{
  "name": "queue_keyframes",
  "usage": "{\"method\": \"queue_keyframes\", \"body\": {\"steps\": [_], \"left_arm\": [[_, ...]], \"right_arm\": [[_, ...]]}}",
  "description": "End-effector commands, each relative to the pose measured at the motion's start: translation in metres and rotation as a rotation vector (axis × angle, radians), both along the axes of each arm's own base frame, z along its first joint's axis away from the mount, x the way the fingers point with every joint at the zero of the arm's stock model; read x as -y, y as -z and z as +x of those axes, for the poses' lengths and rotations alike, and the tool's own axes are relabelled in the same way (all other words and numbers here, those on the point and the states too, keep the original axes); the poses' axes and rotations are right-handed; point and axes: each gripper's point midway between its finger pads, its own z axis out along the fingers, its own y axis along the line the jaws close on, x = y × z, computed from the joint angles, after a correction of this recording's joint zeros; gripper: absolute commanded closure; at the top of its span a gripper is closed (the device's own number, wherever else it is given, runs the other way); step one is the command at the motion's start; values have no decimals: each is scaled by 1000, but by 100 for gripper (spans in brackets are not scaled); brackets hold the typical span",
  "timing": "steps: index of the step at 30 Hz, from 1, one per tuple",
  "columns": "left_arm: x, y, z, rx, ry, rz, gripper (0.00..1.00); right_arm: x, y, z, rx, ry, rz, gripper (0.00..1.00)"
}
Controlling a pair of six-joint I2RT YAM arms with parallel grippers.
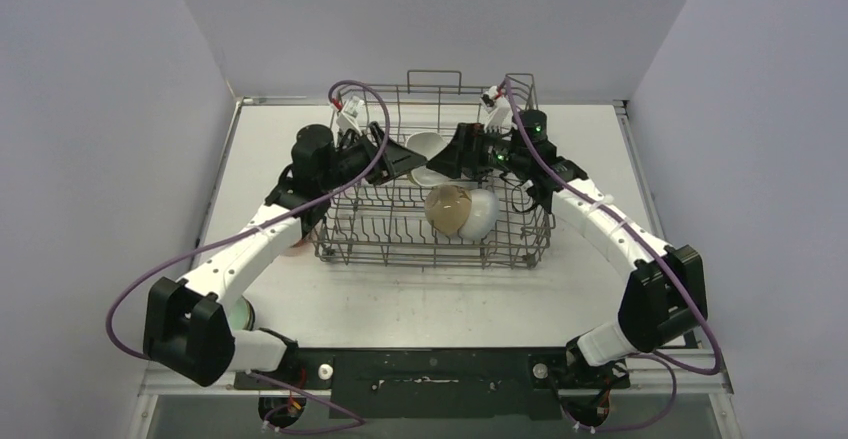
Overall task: Load the bowls into the dish rack
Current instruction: Place the bowl in the dish rack.
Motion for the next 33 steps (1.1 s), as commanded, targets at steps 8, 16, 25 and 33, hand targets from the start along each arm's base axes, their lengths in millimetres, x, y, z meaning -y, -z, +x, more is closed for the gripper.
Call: {"method": "queue_keyframes", "body": {"steps": [8, 16, 25, 33], "left_arm": [[-10, 16, 60, 5, -157, 367, 100], [-7, 57, 96, -48, -221, 723, 100], [-3, 67, 135, -54, -254, 940, 100], [11, 79, 155, -47, -223, 967, 100]], "right_arm": [[89, -37, 29, 181, 359, -236, 10], [132, -61, 26, 257, 550, -298, 10], [153, -73, 18, 299, 619, -323, 10], [157, -67, 18, 292, 616, -349, 10]]}}
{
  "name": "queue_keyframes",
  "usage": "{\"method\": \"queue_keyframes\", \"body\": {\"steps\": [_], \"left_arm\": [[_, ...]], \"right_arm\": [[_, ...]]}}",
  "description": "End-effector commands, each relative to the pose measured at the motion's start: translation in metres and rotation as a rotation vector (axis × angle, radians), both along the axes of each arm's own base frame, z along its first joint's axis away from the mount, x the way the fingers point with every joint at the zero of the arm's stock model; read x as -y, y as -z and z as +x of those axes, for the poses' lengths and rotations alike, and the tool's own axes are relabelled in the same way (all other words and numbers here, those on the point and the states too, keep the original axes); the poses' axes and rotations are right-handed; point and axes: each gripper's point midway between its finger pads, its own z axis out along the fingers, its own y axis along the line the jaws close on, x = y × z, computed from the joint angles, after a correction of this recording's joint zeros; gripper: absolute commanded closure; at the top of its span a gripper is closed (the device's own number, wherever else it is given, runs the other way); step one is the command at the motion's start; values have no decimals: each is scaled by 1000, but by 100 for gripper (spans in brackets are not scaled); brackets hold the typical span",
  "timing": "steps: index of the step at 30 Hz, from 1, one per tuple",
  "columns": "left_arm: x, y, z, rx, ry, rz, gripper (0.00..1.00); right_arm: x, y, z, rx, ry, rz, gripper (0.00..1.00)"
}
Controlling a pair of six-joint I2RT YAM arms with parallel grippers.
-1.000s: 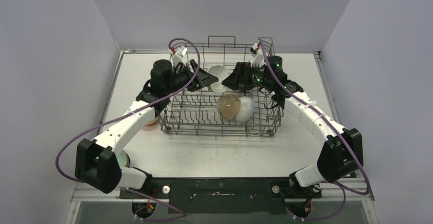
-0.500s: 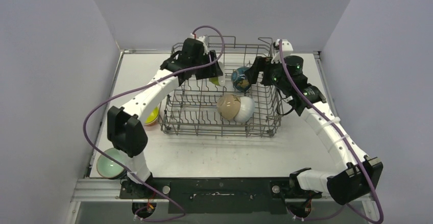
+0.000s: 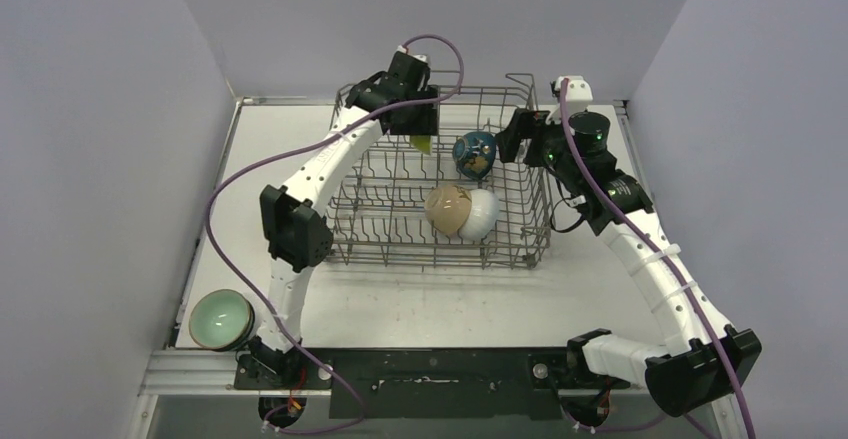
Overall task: Load the bowls into the dish rack
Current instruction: Place the bowl in the dish rack.
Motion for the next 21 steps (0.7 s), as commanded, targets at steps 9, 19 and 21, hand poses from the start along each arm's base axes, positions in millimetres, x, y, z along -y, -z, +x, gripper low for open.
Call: {"method": "queue_keyframes", "body": {"steps": [9, 19, 21], "left_arm": [[9, 24, 15, -8, 10, 45, 100], [4, 41, 32, -4, -82, 77, 100], [1, 36, 33, 23, -106, 94, 100]], "right_arm": [[9, -6, 3, 24, 17, -33, 10], [10, -3, 5, 17, 16, -46, 10], [10, -1, 5, 13, 14, -49, 10]]}}
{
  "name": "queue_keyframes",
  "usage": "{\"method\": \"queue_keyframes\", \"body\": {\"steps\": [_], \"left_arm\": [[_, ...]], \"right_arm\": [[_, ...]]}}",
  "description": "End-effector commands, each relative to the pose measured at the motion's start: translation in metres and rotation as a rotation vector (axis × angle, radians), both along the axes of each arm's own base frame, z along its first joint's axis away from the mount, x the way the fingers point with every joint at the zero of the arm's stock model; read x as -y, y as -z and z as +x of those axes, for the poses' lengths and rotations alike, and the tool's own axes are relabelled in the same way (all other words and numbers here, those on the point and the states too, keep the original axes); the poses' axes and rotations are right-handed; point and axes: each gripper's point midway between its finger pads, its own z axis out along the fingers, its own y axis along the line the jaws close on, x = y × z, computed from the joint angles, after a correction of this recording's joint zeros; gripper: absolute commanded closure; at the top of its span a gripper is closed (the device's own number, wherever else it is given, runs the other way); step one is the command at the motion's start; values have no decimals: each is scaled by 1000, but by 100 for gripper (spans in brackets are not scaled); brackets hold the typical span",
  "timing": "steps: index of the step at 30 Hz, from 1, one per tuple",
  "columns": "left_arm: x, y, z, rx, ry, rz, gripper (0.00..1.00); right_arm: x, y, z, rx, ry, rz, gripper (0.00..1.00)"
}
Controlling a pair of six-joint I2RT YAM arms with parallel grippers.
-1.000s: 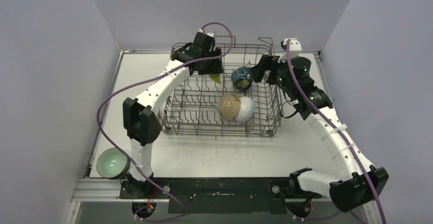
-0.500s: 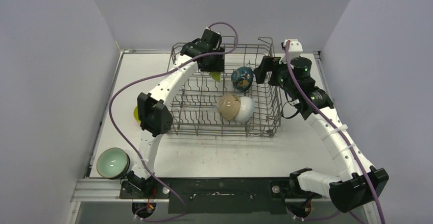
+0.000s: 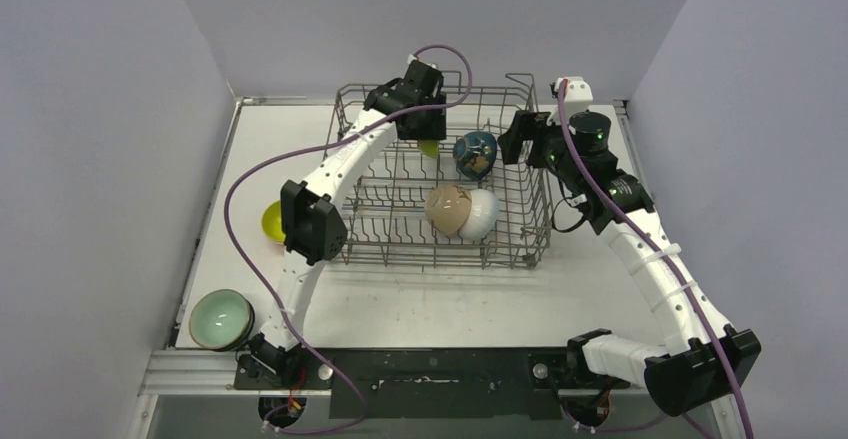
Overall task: Load the bowls into the dish rack
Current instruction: Place the bowl in the dish rack.
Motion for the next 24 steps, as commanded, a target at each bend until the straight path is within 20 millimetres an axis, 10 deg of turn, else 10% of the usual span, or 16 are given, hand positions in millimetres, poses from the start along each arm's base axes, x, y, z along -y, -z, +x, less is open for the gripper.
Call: {"method": "queue_keyframes", "body": {"steps": [1, 17, 24], "left_arm": [[-17, -7, 14, 74, -99, 70, 100], [-1, 34, 10, -26, -55, 64, 98], [4, 33, 12, -38, -45, 10, 43]], "right_arm": [[4, -7, 5, 26, 10, -15, 10], [7, -1, 8, 14, 10, -29, 10], [7, -1, 7, 11, 8, -28, 10]]}}
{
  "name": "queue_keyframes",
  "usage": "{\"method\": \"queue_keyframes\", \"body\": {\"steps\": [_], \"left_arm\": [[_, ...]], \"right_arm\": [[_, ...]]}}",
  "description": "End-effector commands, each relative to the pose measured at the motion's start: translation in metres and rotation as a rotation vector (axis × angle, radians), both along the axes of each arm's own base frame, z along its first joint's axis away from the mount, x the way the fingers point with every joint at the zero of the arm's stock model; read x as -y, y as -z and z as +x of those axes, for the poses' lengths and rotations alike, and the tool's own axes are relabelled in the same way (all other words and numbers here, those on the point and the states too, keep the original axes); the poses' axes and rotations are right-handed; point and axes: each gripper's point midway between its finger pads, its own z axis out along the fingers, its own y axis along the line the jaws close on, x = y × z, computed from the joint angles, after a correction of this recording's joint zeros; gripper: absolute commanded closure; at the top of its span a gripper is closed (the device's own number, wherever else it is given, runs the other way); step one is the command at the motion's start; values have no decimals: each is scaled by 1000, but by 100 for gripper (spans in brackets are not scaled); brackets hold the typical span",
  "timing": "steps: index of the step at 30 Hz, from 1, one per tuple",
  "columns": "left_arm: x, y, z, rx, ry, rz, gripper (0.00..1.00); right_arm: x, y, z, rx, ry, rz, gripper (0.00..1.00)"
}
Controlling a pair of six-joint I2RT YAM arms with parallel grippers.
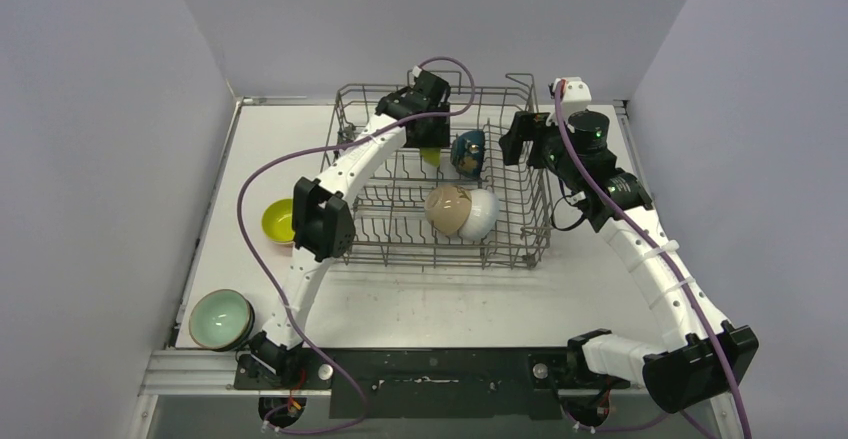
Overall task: Load the bowls into the dish rack
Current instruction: Place the bowl in the dish rack.
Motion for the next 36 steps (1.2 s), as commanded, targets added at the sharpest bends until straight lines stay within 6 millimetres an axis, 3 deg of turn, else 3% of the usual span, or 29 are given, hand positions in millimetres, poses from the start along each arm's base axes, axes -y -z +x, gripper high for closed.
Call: {"method": "queue_keyframes", "body": {"steps": [1, 6, 13, 18, 23, 25, 28, 29, 31, 36], "left_arm": [[-2, -8, 2, -11, -4, -41, 36], [-7, -32, 2, 52, -17, -59, 16], [-10, -75, -5, 141, 2, -113, 10], [-14, -125, -16, 258, 26, -191, 9], [-34, -170, -41, 388, 52, -276, 4], [-51, -186, -55, 449, 51, -319, 0], [-87, -202, -78, 543, 13, -403, 4], [-103, -192, -88, 545, -15, -422, 4], [-137, -208, -108, 625, -78, -495, 4], [-220, -189, -148, 642, -289, -453, 4]], "right_arm": [[2, -10, 4, 32, 3, 1, 10], [1, -12, 3, 34, -1, 5, 10], [-1, -14, 3, 36, -10, 17, 10], [-4, -17, 2, 36, -25, 33, 10], [-10, -19, -1, 27, -57, 46, 10], [-13, -18, -2, 20, -73, 51, 10], [-19, -15, -3, 4, -103, 58, 10], [-21, -13, -3, -3, -114, 60, 10], [-24, -7, -4, -20, -131, 63, 10], [-33, 3, -3, -46, -166, 78, 10]]}}
